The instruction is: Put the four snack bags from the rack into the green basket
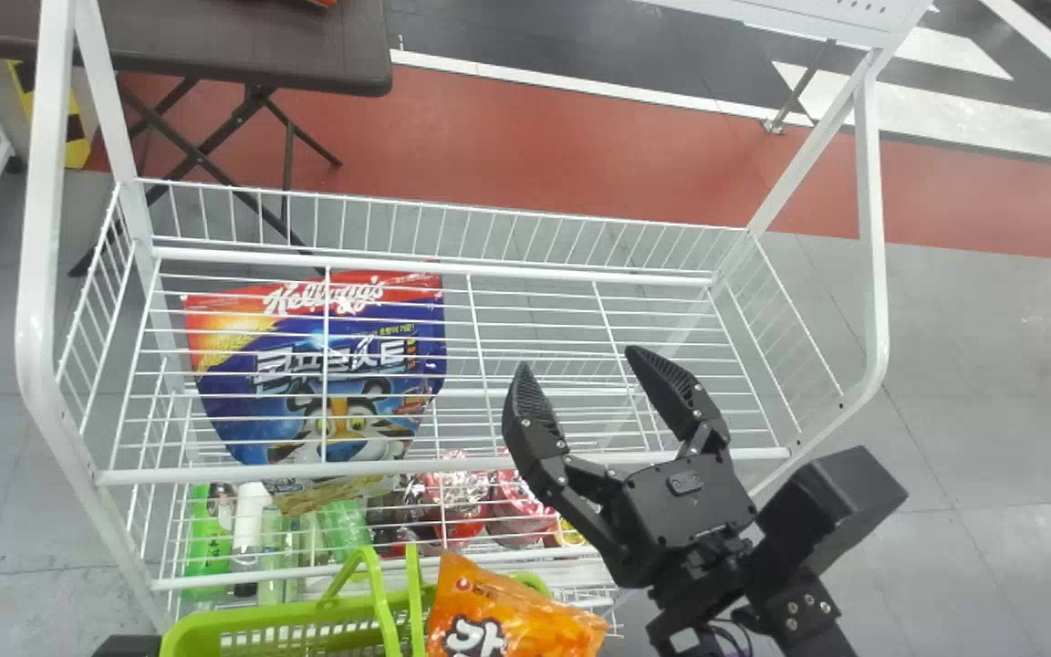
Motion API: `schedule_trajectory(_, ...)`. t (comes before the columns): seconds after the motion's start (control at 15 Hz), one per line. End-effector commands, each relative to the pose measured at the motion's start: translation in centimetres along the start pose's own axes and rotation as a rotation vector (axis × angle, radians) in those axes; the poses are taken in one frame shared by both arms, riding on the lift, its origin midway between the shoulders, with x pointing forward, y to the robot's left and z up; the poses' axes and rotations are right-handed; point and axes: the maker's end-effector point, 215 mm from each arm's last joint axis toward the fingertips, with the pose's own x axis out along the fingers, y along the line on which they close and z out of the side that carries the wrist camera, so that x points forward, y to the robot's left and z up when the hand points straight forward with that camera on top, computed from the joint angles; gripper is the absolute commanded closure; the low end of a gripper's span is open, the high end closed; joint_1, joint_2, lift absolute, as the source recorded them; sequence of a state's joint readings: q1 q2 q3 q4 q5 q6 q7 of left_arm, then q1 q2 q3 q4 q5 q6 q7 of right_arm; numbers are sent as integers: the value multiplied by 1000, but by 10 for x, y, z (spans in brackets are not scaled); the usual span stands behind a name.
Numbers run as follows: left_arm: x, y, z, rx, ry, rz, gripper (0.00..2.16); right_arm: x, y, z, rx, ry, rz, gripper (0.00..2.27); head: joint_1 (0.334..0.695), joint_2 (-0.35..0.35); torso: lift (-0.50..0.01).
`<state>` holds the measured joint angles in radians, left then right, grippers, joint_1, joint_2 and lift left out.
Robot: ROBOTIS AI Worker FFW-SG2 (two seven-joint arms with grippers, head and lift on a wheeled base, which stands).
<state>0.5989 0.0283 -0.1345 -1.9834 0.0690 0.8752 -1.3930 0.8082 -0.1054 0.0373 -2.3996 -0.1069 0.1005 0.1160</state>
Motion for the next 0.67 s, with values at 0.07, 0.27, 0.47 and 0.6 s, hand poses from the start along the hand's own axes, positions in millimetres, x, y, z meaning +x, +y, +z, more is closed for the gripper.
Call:
schedule_trajectory(0.07, 0, -1, 0, 3, -1, -4, 2115, -2, -7, -5, -8, 27, -14, 90, 695, -350, -6)
schedule_trajectory(0.27, 0, -2, 1, 5, -1, -9, 2115, -3, -10, -5, -11, 31, -19, 90, 695, -350, -6)
schedule_trajectory(0.47, -2, -2, 0, 6, -6, -8, 2115, -3, -11, -6, -9, 32, -20, 90, 695, -350, -6)
schedule_trajectory(0.6, -2, -3, 1, 10, -9, -12, 2115, -3, -12, -6, -6, 31, -26, 90, 695, -350, -6)
